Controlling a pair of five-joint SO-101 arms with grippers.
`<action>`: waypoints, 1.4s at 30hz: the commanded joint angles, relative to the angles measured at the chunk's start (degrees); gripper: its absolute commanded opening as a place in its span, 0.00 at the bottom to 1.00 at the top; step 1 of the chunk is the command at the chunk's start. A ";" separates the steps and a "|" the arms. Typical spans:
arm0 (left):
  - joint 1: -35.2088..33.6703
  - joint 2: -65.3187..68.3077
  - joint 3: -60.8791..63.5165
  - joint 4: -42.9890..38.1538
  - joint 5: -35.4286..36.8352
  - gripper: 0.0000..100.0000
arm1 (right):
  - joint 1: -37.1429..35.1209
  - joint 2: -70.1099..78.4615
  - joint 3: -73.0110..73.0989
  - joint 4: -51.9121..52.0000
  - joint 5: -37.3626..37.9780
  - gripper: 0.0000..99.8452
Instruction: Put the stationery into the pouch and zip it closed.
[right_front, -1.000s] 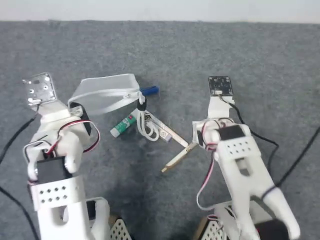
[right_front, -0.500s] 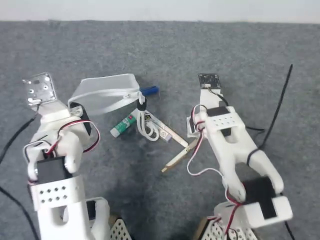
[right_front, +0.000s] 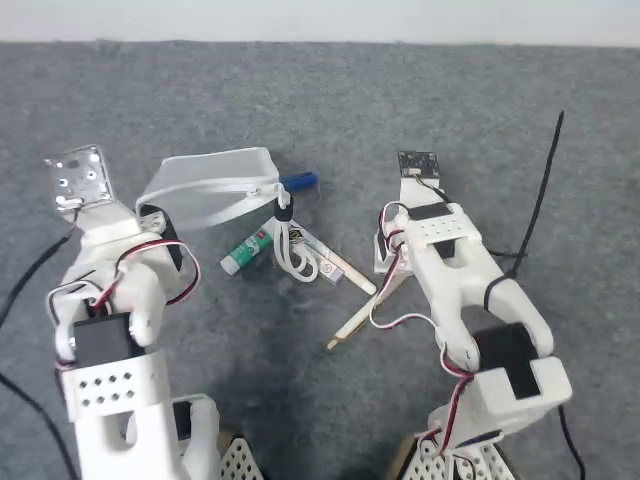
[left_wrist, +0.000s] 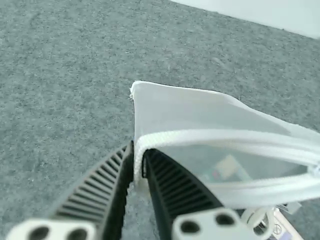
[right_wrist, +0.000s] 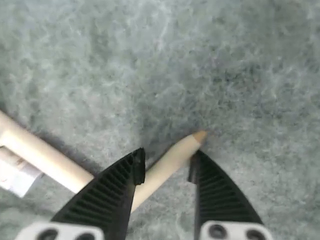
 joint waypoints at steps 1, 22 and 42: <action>-0.35 -1.76 -2.51 0.00 0.79 0.01 | -0.13 1.63 -4.57 0.48 -0.35 0.08; 1.05 -1.67 -3.91 -0.79 0.79 0.01 | -0.13 -7.78 -5.19 10.42 2.81 0.01; 1.05 -1.14 -16.22 5.01 -3.25 0.01 | 0.13 -22.64 7.82 4.18 -0.79 0.01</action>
